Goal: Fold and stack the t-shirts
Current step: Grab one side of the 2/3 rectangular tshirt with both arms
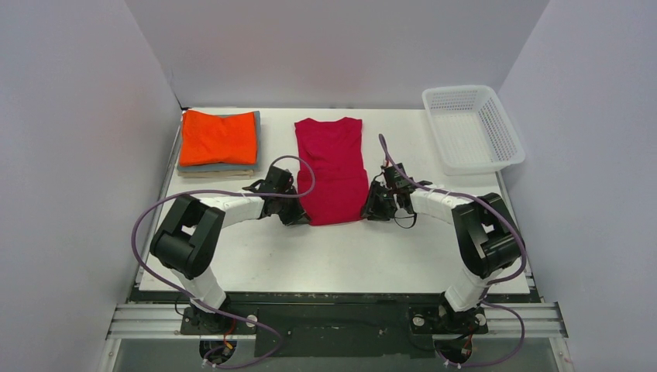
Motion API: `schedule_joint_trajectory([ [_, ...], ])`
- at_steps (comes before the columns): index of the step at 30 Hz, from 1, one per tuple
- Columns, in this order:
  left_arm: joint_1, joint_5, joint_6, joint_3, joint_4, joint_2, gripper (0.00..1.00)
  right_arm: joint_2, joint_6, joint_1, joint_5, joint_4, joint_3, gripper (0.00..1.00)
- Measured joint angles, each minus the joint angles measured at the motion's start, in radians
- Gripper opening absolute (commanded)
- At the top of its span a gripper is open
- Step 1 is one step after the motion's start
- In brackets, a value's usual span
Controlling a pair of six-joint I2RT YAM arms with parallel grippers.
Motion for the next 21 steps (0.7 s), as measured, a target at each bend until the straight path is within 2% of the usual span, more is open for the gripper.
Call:
schedule_joint_trajectory([
  [3, 0.000, 0.000, 0.000, 0.000, 0.000, 0.000, 0.00, 0.016, -0.006, 0.003, -0.008, 0.024, 0.004, 0.14],
  [5, 0.000, 0.000, -0.002, 0.000, 0.000, 0.000, 0.00, 0.024, -0.007, 0.011, -0.008, 0.035, 0.004, 0.00],
  [13, -0.001, -0.018, -0.021, -0.026, 0.011, -0.021, 0.00, -0.037, -0.003, 0.006, 0.032, 0.062, -0.074, 0.00],
  [17, -0.007, -0.042, -0.035, -0.101, 0.014, -0.093, 0.00, -0.123, -0.001, 0.012, 0.026, 0.058, -0.164, 0.00],
  [21, -0.053, -0.076, -0.063, -0.201, -0.014, -0.207, 0.00, -0.217, 0.017, 0.076, 0.015, 0.047, -0.247, 0.00],
])
